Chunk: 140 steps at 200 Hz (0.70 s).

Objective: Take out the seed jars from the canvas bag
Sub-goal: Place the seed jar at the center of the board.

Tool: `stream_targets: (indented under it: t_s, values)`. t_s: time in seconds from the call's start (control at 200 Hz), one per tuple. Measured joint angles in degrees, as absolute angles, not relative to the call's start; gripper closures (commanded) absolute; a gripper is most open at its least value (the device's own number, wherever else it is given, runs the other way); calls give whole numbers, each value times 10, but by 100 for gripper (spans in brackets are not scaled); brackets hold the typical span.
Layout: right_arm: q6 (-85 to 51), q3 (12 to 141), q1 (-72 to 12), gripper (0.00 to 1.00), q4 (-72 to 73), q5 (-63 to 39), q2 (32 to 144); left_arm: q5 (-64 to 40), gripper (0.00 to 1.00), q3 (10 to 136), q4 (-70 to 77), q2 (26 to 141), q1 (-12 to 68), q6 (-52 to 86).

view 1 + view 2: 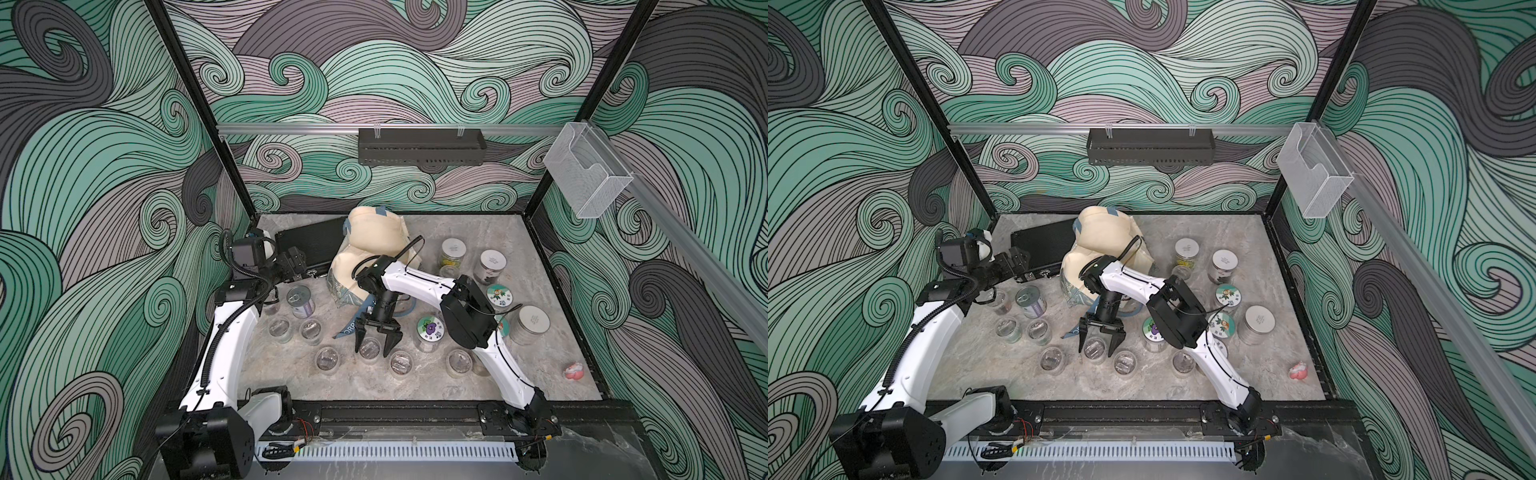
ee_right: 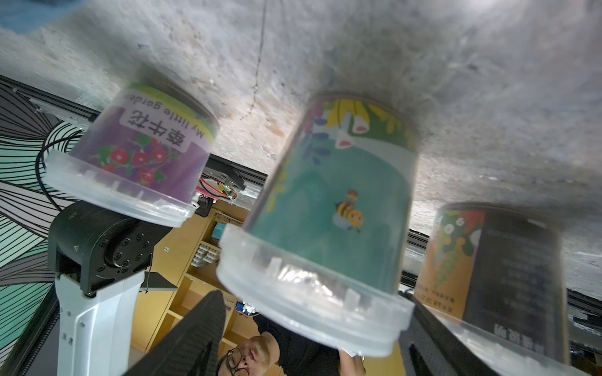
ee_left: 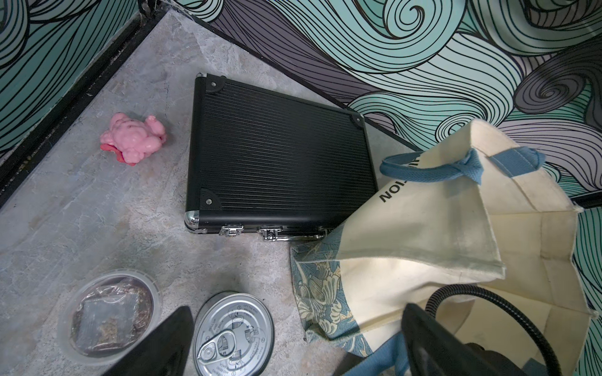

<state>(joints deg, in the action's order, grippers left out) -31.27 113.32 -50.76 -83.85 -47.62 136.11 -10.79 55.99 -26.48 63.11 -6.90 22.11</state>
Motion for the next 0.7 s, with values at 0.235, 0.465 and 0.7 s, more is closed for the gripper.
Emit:
stream_targets:
  t_s: [0.235,0.465,0.7]
  values:
    - [-306,1192,-503,1,-863,-453,1359,-115,2,556,-256,631,-71,220]
    - [-308,1257,-500,1,-870,-401,1298,-131,2,552,-254,632,-71,214]
    - [-302,1260,-501,1,-844,-342,1200,-146,2,552,-247,635,-71,210]
